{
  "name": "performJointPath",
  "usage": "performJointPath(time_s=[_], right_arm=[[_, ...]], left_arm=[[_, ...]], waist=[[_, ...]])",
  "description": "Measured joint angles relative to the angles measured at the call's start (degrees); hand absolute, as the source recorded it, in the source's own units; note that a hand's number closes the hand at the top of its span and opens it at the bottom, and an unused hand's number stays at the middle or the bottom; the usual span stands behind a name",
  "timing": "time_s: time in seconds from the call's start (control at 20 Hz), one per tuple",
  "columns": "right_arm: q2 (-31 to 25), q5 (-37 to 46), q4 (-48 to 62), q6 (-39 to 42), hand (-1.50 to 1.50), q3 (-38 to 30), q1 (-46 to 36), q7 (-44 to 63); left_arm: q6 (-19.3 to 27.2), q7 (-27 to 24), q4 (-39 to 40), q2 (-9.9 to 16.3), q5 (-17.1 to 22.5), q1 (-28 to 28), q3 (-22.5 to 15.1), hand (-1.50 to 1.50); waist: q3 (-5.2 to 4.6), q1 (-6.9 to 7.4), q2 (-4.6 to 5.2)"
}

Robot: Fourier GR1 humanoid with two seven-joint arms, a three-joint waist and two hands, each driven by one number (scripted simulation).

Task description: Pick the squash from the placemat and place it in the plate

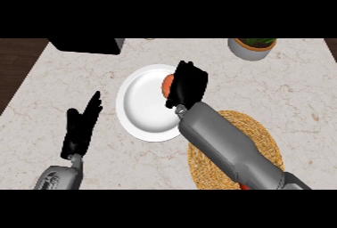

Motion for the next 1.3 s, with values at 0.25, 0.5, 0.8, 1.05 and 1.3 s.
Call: performJointPath(time_s=[0.25, 0.5, 0.8, 1.05, 1.3], right_arm=[[0.20, -10.02, 2.41, -1.79, -1.50, -0.01, 2.66, -2.13], [0.34, -19.80, 4.54, -4.22, -1.50, 3.96, 2.55, -4.80], [0.46, -22.49, 0.53, -15.53, -1.50, 5.10, 2.89, -11.78], [0.48, -22.86, -5.40, -28.45, -1.50, 2.54, 5.55, -17.15], [0.50, -26.78, -11.01, -36.52, -1.50, 3.11, 12.11, -24.19]], left_arm=[[0.24, -0.04, -1.06, -0.29, -0.41, 1.04, -0.46, 0.00], [0.44, 0.07, -0.80, -0.36, -0.47, 0.97, 0.14, 0.00], [0.51, 0.31, -1.90, -0.33, -0.15, 2.47, 0.71, 0.00], [0.96, 0.53, -2.48, -0.44, -0.43, 3.18, 0.74, 0.00], [1.11, 0.24, -2.69, -0.32, -0.57, 3.68, 1.24, 0.00]], waist=[[0.03, 0.00, -0.04], [0.04, -0.71, -0.15], [0.08, -1.98, -0.44], [0.13, -2.87, -0.67], [0.11, -3.57, -0.69]])
